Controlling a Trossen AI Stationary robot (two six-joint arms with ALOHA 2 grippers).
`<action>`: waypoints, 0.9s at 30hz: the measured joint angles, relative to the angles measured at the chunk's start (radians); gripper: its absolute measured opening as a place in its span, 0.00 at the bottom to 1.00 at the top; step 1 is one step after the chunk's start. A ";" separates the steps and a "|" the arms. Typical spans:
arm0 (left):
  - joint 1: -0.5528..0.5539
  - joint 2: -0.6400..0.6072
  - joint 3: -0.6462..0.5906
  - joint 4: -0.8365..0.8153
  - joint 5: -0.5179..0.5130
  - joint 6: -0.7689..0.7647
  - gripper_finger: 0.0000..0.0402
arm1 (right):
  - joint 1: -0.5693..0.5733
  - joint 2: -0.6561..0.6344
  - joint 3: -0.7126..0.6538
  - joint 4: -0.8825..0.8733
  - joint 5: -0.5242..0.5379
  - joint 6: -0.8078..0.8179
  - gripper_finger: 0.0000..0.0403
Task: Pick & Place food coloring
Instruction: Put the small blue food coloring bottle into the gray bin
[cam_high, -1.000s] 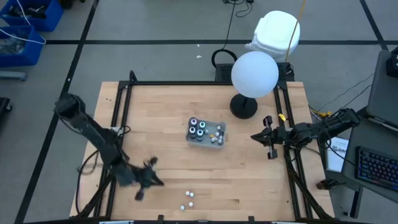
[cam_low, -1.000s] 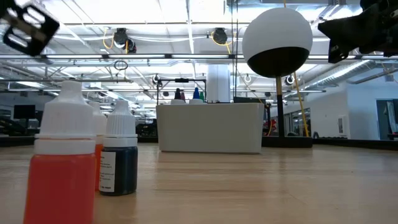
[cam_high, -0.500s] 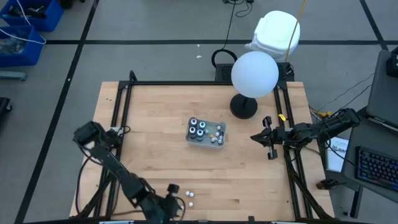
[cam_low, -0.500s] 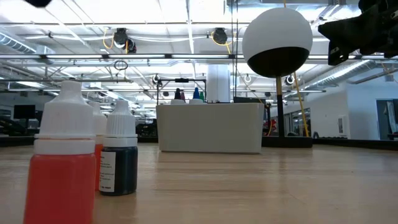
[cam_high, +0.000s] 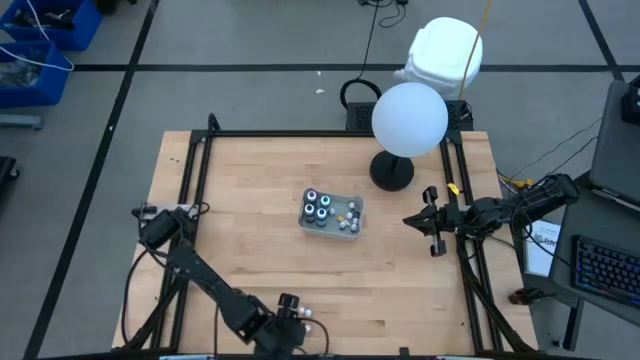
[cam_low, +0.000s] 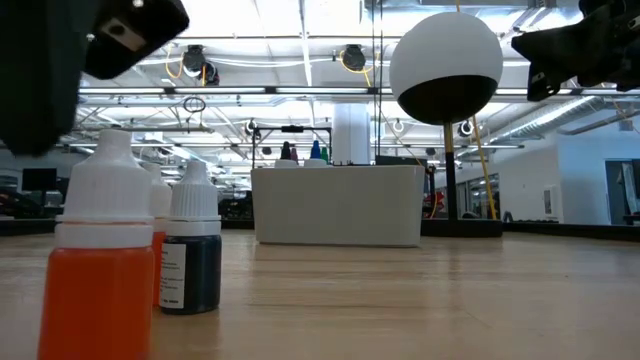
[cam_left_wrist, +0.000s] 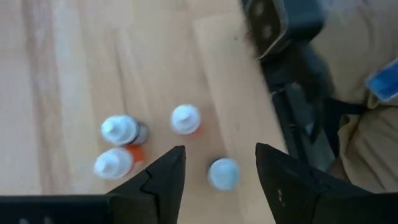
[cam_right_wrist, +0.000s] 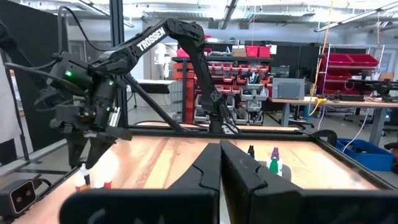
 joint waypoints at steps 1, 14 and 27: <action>0.003 0.000 0.000 -0.013 0.004 -0.008 0.50 | 0.000 0.000 0.000 0.001 0.000 -0.007 0.00; 0.009 0.025 0.000 -0.013 0.078 -0.023 0.50 | 0.000 0.000 0.000 0.000 0.000 -0.012 0.00; 0.009 0.032 0.000 -0.017 0.068 -0.023 0.50 | 0.000 0.000 0.000 -0.002 0.000 -0.010 0.00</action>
